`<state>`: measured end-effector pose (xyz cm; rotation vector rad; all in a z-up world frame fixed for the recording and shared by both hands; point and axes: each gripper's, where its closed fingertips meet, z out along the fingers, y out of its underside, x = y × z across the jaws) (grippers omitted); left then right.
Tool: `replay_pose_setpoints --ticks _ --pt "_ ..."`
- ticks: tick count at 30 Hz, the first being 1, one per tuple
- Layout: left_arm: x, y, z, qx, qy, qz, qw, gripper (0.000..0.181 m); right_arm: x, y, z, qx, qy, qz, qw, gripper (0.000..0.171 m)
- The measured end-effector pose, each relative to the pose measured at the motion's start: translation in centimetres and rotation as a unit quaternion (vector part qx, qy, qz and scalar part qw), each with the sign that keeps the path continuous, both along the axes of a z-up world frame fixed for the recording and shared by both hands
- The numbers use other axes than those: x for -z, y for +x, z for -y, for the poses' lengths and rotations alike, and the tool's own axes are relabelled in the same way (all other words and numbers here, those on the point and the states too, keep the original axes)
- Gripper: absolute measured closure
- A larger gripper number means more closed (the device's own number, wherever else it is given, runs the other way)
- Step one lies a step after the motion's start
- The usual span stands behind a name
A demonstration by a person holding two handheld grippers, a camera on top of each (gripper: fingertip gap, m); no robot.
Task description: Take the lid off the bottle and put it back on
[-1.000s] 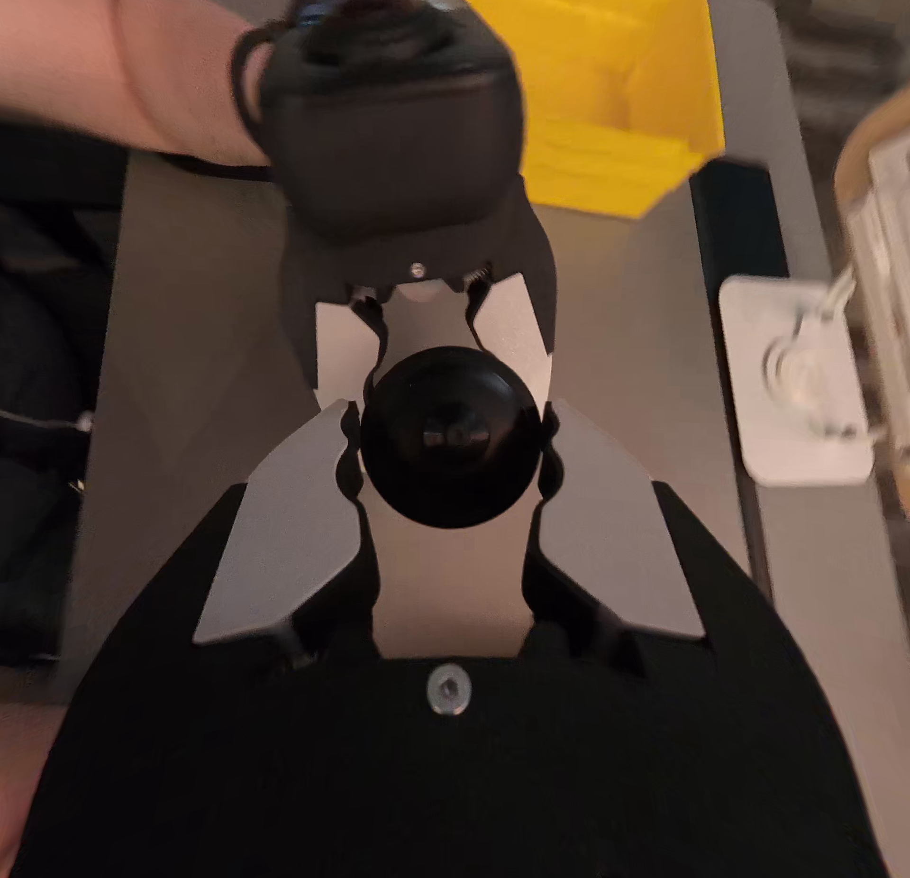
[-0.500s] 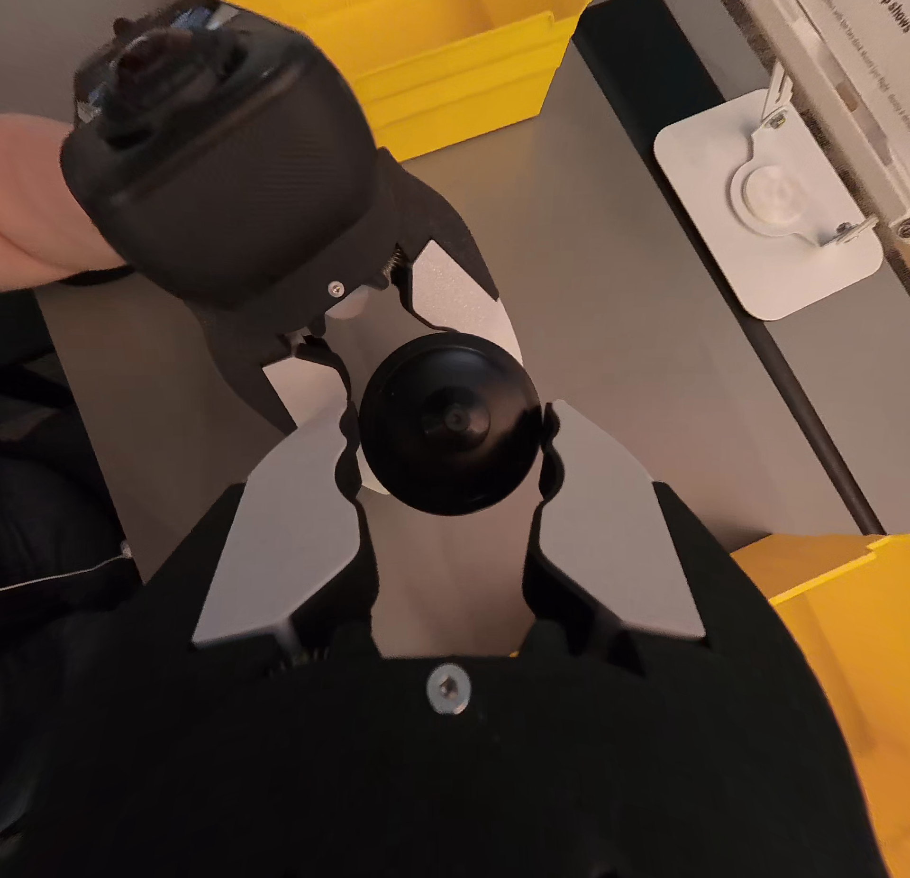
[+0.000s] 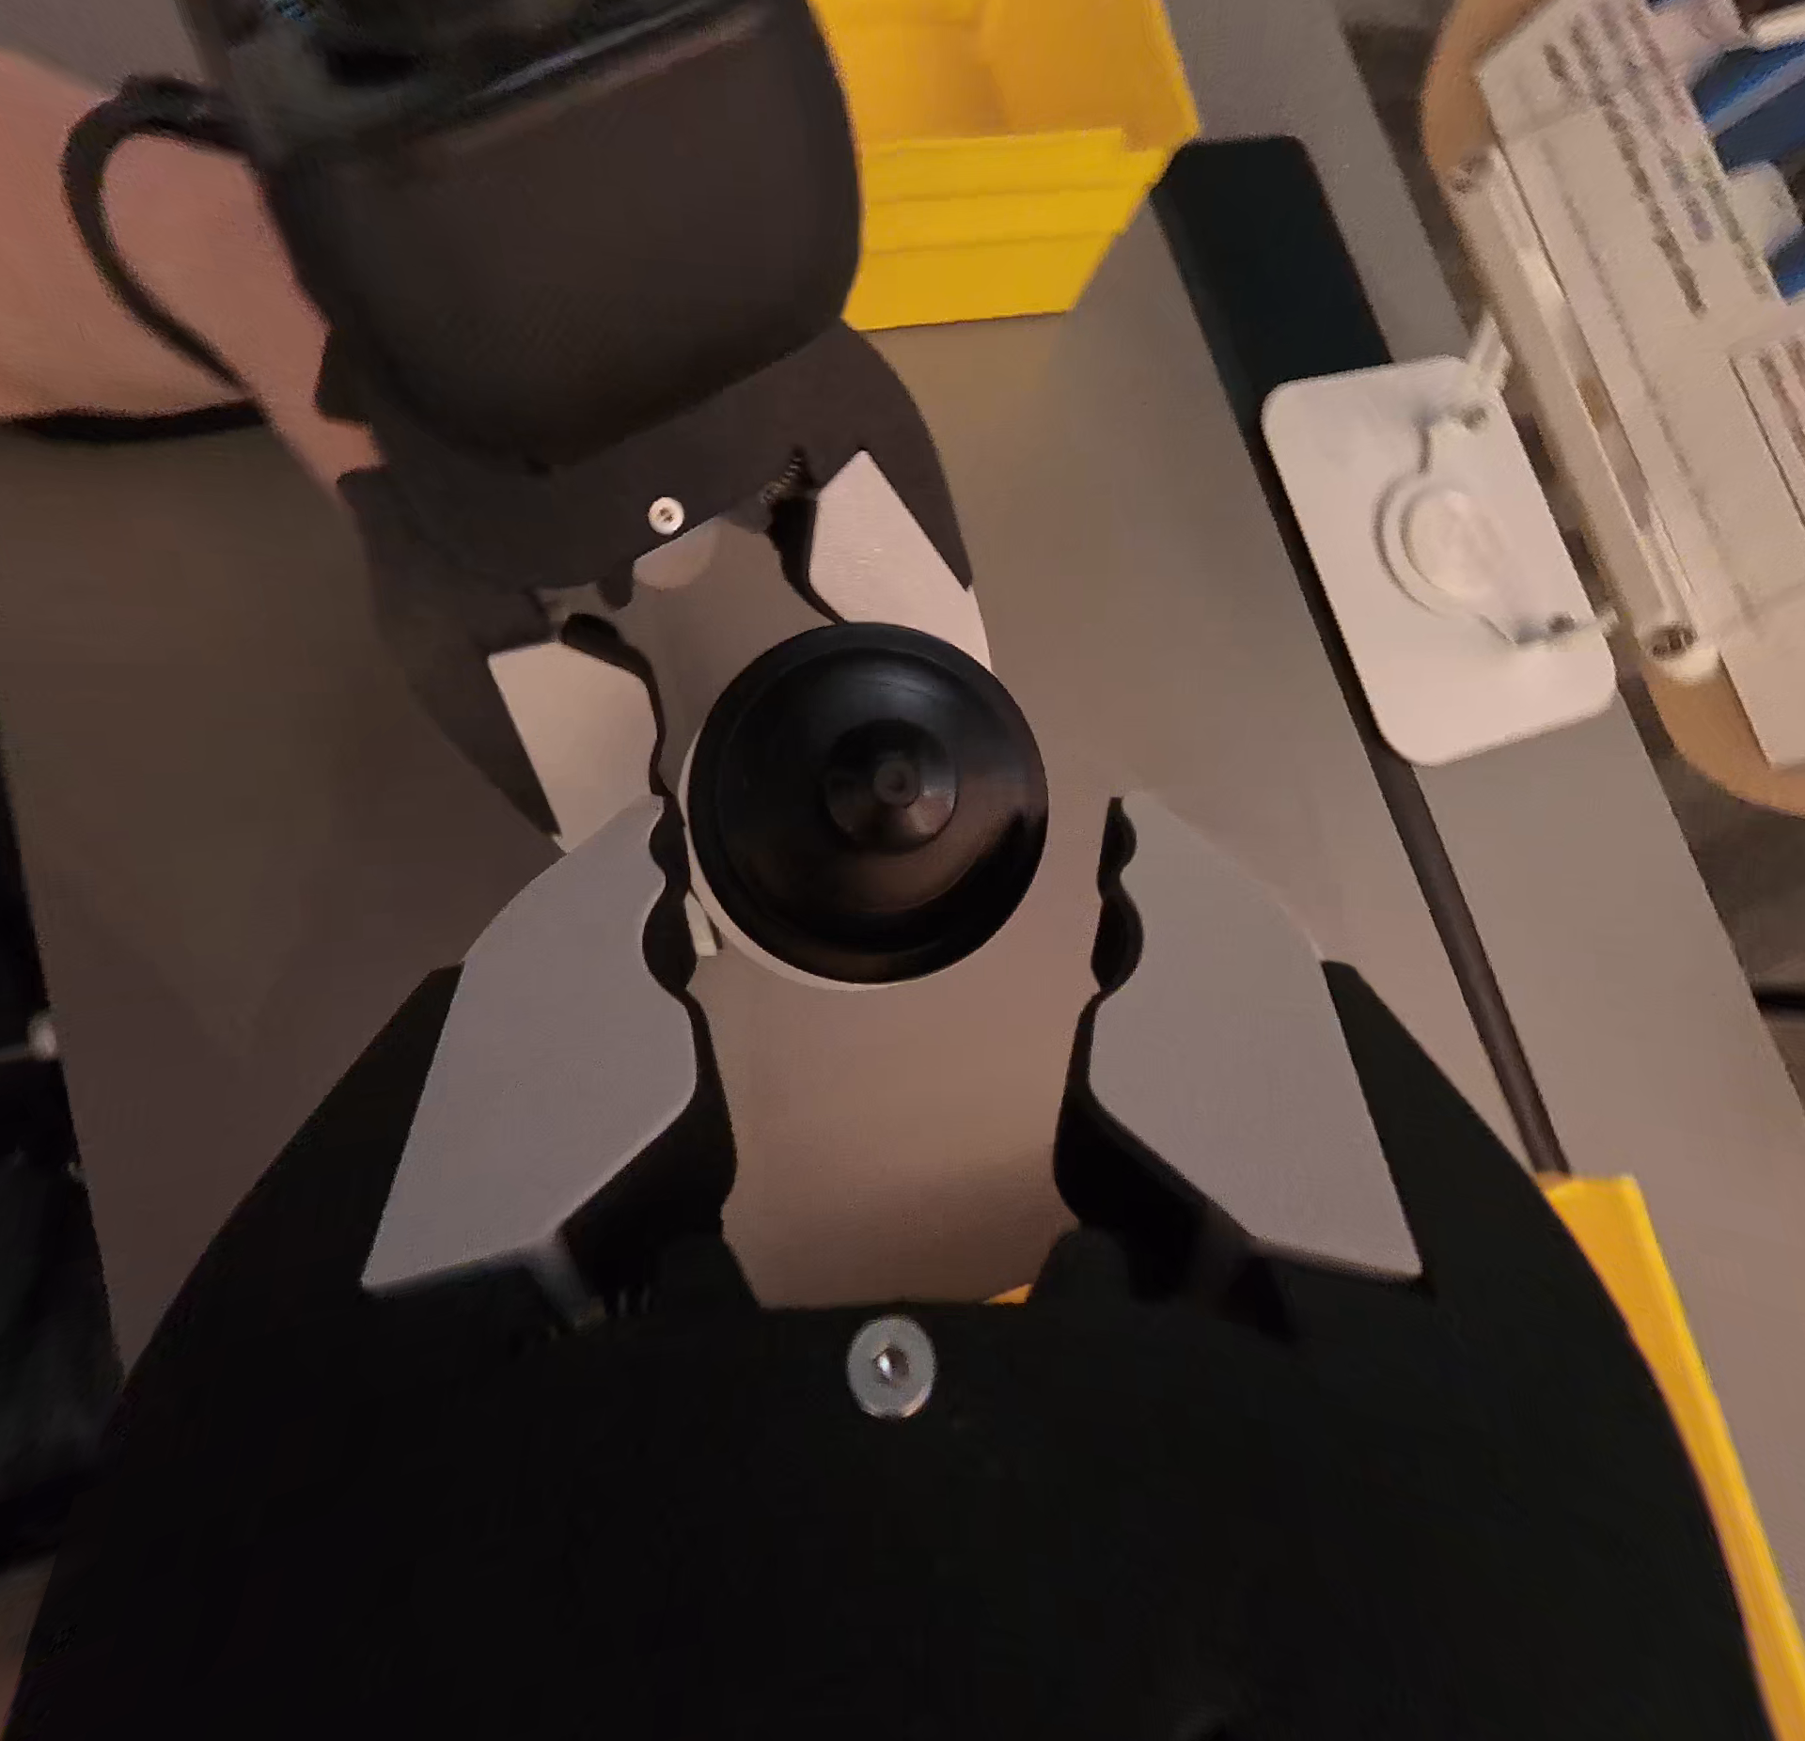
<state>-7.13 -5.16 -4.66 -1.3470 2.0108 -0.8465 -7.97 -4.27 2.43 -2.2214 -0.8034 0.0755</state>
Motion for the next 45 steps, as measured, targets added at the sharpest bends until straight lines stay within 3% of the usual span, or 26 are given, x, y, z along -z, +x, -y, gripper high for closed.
replay_pose_setpoints --ticks 4,6,9,12,14,20,25,29,34,40,45 --pt "0.0 0.0 0.1 -0.006 0.015 0.000 1.000 0.095 0.7 -0.6 0.1 0.069 -0.038 -0.027 0.997 0.095" --pt "0.0 -0.2 0.3 0.001 0.024 -0.002 1.000 0.094 0.8 -0.7 0.4 0.056 -0.046 -0.014 0.997 0.096" --pt "-0.1 -0.6 1.2 0.039 0.043 -0.002 0.998 0.095 0.8 -1.2 1.5 -0.035 -0.040 0.019 0.998 0.096" --pt "0.0 -1.1 1.8 0.078 0.078 -0.002 0.994 0.095 0.6 -2.3 2.6 -0.187 0.024 0.050 0.981 0.096" --pt "0.0 -1.0 1.7 0.066 0.070 -0.007 0.995 0.095 0.5 -2.3 2.5 -0.213 0.038 0.024 0.976 0.096" --pt "0.1 -0.6 -0.3 0.007 0.018 -0.019 1.000 0.095 0.2 -0.2 0.0 -0.045 0.001 -0.013 0.999 0.086" --pt "0.1 -0.6 -0.2 0.003 0.022 -0.019 1.000 0.095 0.4 -1.2 0.1 0.032 -0.041 -0.058 0.997 0.096" --pt "0.1 -0.8 0.4 0.023 0.038 -0.018 0.999 0.095 0.7 -1.3 0.8 -0.016 -0.052 -0.033 0.998 0.097" --pt "0.1 -1.4 1.1 0.060 0.077 -0.020 0.995 0.095 0.4 -2.5 2.2 -0.195 0.019 -0.003 0.981 0.097" --pt "0.2 -1.0 0.1 0.024 0.037 -0.027 0.999 0.095 -0.1 -1.1 0.4 -0.054 -0.001 -0.019 0.998 0.086" --pt "0.2 -1.0 0.2 0.021 0.044 -0.027 0.998 0.096 0.1 -1.7 0.6 0.004 -0.036 -0.049 0.998 0.098"
